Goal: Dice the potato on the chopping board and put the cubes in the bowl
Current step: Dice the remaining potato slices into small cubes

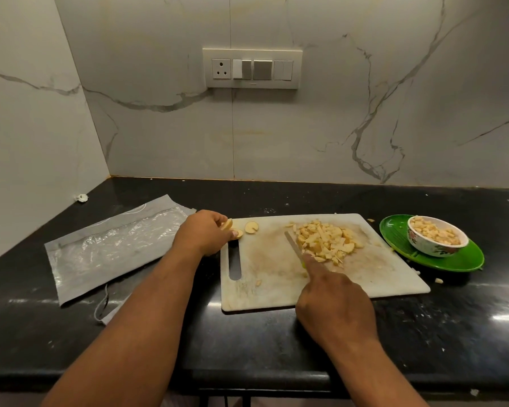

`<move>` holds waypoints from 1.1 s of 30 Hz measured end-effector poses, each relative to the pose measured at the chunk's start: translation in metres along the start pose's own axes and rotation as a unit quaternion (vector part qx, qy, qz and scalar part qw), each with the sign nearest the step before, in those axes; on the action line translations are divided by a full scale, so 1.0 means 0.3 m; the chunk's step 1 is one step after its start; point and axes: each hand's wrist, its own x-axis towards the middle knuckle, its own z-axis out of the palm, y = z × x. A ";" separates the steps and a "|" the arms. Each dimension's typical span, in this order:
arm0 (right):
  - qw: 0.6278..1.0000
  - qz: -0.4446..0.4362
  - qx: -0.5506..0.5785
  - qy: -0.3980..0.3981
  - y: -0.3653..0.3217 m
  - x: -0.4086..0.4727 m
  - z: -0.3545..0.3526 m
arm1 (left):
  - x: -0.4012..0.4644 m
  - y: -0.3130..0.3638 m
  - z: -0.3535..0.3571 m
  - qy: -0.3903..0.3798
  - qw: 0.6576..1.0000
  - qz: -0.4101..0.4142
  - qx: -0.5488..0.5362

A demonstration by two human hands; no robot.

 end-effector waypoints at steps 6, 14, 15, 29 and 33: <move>1.000 -0.017 0.012 -0.004 0.011 0.011 0.009 | 0.015 -0.009 -0.006 0.010 1.000 -0.008 -0.024; 1.000 0.024 0.014 -0.010 0.011 0.015 0.000 | -0.020 0.011 0.005 0.168 0.979 0.054 -0.099; 0.999 0.036 0.016 -0.006 0.011 0.018 -0.004 | -0.039 0.027 0.013 0.157 0.975 0.085 -0.134; 0.999 0.031 0.023 0.002 0.002 0.019 -0.012 | -0.107 0.113 0.085 -0.057 0.977 0.201 0.042; 0.999 -0.013 0.025 0.025 -0.013 0.011 -0.013 | -0.101 0.120 0.101 -0.075 0.977 0.192 0.053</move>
